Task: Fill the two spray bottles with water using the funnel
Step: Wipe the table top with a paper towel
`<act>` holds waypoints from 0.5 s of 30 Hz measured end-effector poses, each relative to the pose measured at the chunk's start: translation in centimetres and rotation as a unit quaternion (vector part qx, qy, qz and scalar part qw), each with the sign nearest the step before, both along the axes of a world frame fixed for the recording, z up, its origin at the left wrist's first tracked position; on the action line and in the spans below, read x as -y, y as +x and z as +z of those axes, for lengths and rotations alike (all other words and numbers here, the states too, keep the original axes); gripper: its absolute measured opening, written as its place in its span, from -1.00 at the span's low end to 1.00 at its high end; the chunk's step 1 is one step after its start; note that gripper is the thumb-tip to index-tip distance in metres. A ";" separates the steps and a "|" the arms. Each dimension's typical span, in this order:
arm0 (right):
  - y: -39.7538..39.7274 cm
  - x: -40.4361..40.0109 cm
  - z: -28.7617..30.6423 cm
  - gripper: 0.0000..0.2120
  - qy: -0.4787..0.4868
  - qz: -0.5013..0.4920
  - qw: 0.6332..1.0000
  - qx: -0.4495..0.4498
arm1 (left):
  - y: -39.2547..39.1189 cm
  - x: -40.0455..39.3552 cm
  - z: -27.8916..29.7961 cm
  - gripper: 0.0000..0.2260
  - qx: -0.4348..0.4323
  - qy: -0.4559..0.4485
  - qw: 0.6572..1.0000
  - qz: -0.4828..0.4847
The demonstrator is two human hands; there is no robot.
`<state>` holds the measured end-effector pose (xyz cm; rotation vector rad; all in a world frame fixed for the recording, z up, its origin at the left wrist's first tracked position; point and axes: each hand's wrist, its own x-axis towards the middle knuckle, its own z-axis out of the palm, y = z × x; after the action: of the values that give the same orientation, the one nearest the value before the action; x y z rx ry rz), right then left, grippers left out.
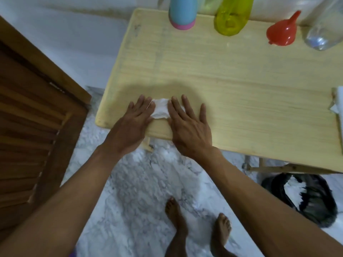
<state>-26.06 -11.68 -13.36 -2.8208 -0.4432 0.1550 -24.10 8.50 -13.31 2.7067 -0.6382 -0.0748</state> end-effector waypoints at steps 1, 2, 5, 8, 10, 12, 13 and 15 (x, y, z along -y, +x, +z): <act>-0.1 0.5 -0.1 -0.41 -0.004 0.013 1.000 0.009 | -0.6 0.2 -0.1 -0.54 0.007 -0.003 1.000 0.009; -0.2 0.9 -0.2 -0.43 -0.009 0.023 1.000 0.017 | -1.1 0.5 -0.2 -0.55 0.013 -0.004 1.000 0.017; -0.5 2.2 -0.2 -0.45 -0.022 0.059 0.998 0.027 | -2.6 1.5 -0.5 -0.56 0.031 -0.003 0.999 0.041; -0.7 3.6 -0.1 -0.46 -0.027 0.088 0.996 0.015 | -4.3 2.7 -0.9 -0.57 0.042 -0.015 0.997 0.063; -0.9 4.6 0.1 -0.47 -0.032 0.100 0.994 0.007 | -5.3 3.7 -1.0 -0.56 0.040 -0.032 0.995 0.080; -1.3 5.6 0.3 -0.48 -0.030 0.111 0.993 -0.001 | -6.1 4.7 -1.1 -0.54 0.034 -0.047 0.994 0.094; -1.5 6.2 0.3 -0.49 -0.029 0.117 0.993 -0.002 | -6.5 5.2 -1.1 -0.53 0.032 -0.052 0.993 0.098; -2.0 7.4 0.4 -0.47 -0.031 0.126 0.992 0.001 | -7.2 6.3 -1.3 -0.53 0.033 -0.059 0.993 0.101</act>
<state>-28.07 -19.06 -12.96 -2.8147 -0.8085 0.2211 -31.32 2.24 -14.61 2.6502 -0.3716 0.0998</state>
